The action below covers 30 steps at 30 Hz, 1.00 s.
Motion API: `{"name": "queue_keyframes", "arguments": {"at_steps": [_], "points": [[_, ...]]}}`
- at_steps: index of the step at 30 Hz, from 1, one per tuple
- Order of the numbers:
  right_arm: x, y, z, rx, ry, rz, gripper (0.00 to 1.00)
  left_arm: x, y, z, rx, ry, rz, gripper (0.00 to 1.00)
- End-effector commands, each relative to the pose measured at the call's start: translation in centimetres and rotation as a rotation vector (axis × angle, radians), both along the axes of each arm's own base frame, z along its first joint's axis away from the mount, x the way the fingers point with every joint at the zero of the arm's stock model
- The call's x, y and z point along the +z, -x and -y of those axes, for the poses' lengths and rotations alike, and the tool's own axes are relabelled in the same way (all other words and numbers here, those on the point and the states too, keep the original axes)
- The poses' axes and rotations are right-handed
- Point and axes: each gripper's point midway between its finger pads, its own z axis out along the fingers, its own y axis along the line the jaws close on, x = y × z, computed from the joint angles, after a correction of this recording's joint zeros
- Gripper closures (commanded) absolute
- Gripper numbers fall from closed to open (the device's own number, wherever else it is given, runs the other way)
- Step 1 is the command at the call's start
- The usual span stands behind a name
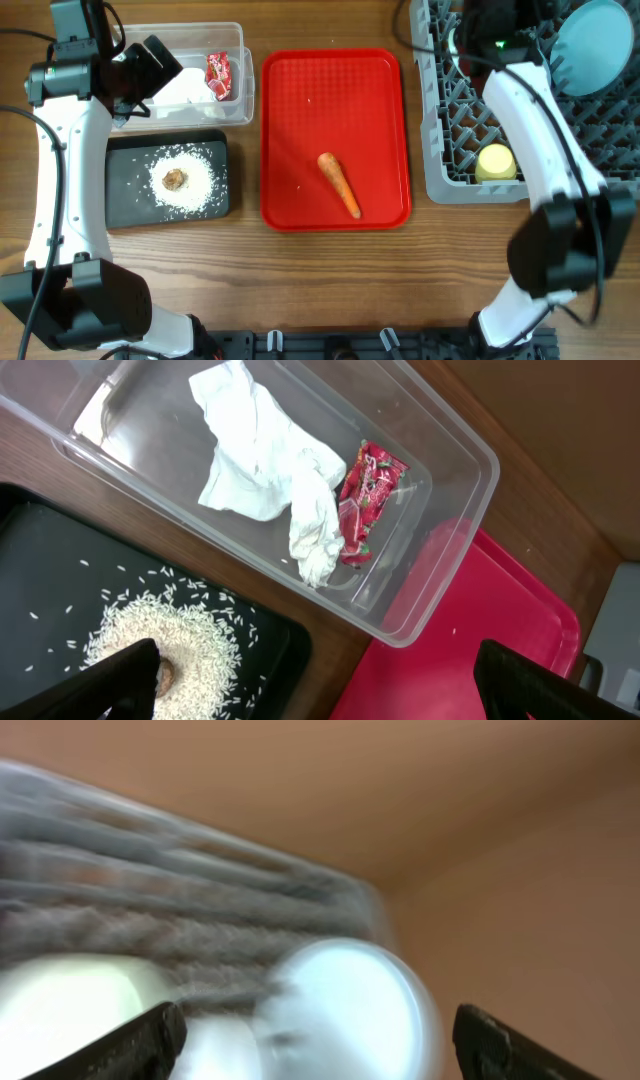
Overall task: Sort waste into correct bins and load items into the dishwasher rack
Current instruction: 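Release the blue bowl and withdraw the right gripper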
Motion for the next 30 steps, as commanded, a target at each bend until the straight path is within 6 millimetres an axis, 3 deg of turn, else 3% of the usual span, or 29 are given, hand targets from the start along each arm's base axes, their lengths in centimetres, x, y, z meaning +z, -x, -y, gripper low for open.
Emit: {"name": "queue_keyframes", "arguments": {"at_steps": [1, 3, 6, 9, 12, 16, 21, 25, 28, 30], "points": [[-1.0, 4.0, -16.8, 0.593, -0.519, -0.152, 0.11, 0.5, -0.1, -0.1, -0.003, -0.009, 0.015, 0.00], [-1.9, 6.8, -21.0, 0.764, -0.648, -0.271, 0.11, 0.5, -0.1, -0.1, -0.003, -0.009, 0.015, 0.00], [-3.0, 10.4, -24.2, 0.898, -0.784, -0.421, 0.11, 0.5, -0.1, -0.1, -0.003, -0.009, 0.015, 0.00], [-4.1, 12.6, -24.5, 0.879, -0.869, -0.527, 0.05, 0.5, -0.1, -0.1, -0.003, -0.009, 0.015, 0.00], [-4.7, 13.3, -24.1, 0.837, -0.896, -0.571, 0.06, 0.5, -0.1, -0.1, -0.003, -0.009, 0.015, 0.00], [-3.1, 13.1, -23.1, 0.794, -0.929, -0.521, 0.09, 0.5, -0.1, -0.1, -0.003, -0.009, 0.015, 0.00], [2.1, 13.4, -18.0, 0.720, -0.958, -0.364, 0.08, 0.7, 0.0, 2.0, -0.036, 0.120, 0.017, 0.00], [6.1, 14.7, -10.2, 0.543, -0.932, -0.203, 0.04, 1.0, -0.3, 2.5, -0.053, 0.144, 0.036, 0.00], [7.8, 15.6, -3.6, 0.321, -0.971, -0.072, 0.02, 1.0, 0.0, 5.7, -0.185, 0.231, 0.029, 0.00], [8.1, 15.9, -1.1, 0.228, -1.018, -0.024, 0.00, 0.1, 0.5, 7.8, -0.246, 0.226, -0.015, 0.00]]}}
